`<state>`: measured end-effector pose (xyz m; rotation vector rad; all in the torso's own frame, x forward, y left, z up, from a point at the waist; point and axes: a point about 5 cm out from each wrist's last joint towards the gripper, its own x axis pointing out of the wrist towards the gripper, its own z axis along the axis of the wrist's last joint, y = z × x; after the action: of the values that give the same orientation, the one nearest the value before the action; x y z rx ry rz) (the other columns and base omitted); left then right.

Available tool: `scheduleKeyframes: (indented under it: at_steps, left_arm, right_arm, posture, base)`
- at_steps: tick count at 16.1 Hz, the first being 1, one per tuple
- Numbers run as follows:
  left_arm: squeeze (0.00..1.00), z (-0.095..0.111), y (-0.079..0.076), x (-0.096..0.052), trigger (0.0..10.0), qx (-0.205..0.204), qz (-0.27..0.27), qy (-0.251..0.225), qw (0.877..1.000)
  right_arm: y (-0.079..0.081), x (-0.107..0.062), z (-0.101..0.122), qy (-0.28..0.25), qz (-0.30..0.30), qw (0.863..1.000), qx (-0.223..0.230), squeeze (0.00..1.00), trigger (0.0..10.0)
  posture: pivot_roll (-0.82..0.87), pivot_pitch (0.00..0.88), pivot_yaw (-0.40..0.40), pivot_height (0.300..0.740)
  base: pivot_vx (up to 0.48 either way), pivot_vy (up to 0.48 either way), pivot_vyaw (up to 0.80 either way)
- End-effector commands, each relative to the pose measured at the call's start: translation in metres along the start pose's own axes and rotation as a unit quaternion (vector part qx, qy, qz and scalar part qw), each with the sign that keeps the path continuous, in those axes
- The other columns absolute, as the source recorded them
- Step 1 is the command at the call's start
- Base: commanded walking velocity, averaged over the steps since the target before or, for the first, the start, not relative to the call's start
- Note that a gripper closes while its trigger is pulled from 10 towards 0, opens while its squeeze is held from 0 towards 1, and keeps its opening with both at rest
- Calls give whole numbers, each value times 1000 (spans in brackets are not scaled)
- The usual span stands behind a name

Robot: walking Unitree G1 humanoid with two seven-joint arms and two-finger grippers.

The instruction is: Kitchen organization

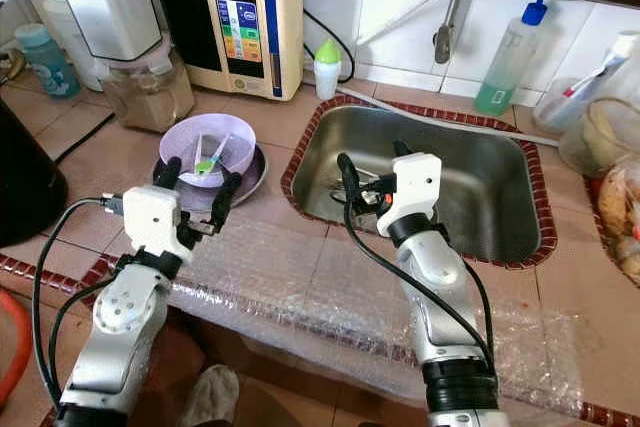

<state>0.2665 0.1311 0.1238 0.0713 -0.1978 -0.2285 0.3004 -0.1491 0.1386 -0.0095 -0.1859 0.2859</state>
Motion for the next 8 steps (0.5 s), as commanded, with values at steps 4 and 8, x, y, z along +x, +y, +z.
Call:
scheduleKeyframes:
  at_steps: [4, 8]
  left_arm:
    - [0, 5, 1, 4, 10000, 22, -3, -15, 1000]
    - [0, 16, 8, 0, 10000, 67, 8, -42, 997]
  right_arm:
    - [-2, 0, 3, -4, 0, 1000, -9, 0, 10000]
    - [7, 1, 8, -14, 40, 999, 11, 0, 10000]
  posture:
    - [-62, 12, 21, 740]
    - [-57, 11, 21, 740]
  base:
    - [0, 0, 0]
    - [0, 0, 0]
